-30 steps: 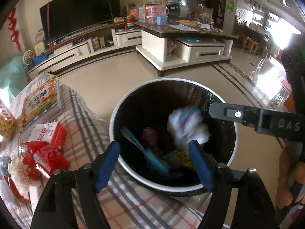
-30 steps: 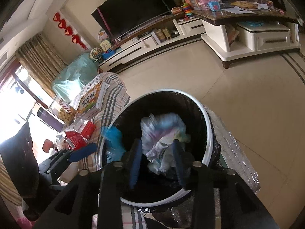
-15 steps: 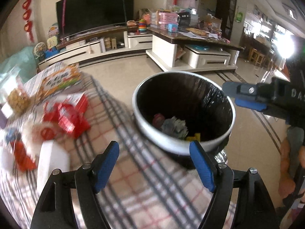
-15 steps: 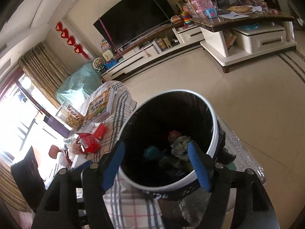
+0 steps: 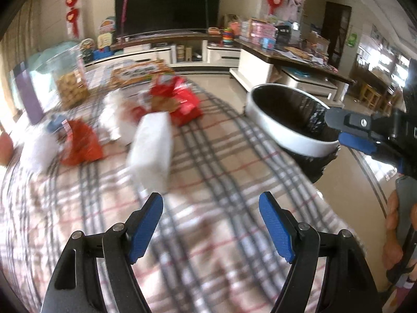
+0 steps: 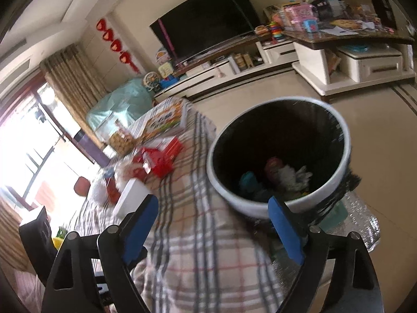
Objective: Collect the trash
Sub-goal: 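Move both open tools back over the table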
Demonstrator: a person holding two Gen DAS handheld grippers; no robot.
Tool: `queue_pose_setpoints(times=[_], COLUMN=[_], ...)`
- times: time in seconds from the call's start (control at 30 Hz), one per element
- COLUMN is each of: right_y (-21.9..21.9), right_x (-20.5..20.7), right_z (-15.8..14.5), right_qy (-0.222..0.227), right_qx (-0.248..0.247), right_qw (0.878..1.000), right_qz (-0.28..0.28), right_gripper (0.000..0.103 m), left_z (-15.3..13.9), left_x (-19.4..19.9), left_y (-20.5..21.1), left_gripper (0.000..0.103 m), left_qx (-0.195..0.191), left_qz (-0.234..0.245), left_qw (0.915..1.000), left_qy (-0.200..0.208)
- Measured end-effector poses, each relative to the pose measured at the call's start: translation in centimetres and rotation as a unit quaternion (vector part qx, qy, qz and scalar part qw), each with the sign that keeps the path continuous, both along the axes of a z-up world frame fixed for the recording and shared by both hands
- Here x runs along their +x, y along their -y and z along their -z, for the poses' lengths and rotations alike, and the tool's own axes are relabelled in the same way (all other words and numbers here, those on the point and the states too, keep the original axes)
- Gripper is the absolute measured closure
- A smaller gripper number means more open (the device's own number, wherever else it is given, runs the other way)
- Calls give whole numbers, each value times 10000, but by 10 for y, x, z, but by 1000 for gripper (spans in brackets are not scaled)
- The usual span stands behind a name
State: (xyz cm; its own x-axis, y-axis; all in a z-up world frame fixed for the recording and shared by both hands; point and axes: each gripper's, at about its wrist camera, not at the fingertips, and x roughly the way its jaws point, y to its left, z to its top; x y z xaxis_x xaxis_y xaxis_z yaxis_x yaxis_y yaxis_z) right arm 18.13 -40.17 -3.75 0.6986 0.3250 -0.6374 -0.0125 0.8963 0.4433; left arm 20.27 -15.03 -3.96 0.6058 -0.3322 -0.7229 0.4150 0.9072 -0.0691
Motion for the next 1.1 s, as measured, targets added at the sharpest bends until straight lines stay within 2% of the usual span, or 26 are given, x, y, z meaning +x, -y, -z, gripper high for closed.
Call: queue_pose_setpoints(times=[0.23, 0.53, 1.1], right_y=[-45, -90, -152], right_x=[-8, -13, -3], right_z=[12, 11, 27], right_qy=[-95, -23, -61], right_qx=[-139, -330, -434], right_qw=[9991, 9967, 9920], right_qz=[-380, -747, -1182], right_gripper=[15, 14, 13], left_z=[4, 9, 20], left_x=[-9, -11, 6], left_y=[-47, -100, -154], left_gripper=[27, 27, 27], left_qx=[-75, -191, -187], left_qz=[-457, -1005, -1747], left_qw=[9989, 9946, 9840], left_qy=[-77, -151, -285])
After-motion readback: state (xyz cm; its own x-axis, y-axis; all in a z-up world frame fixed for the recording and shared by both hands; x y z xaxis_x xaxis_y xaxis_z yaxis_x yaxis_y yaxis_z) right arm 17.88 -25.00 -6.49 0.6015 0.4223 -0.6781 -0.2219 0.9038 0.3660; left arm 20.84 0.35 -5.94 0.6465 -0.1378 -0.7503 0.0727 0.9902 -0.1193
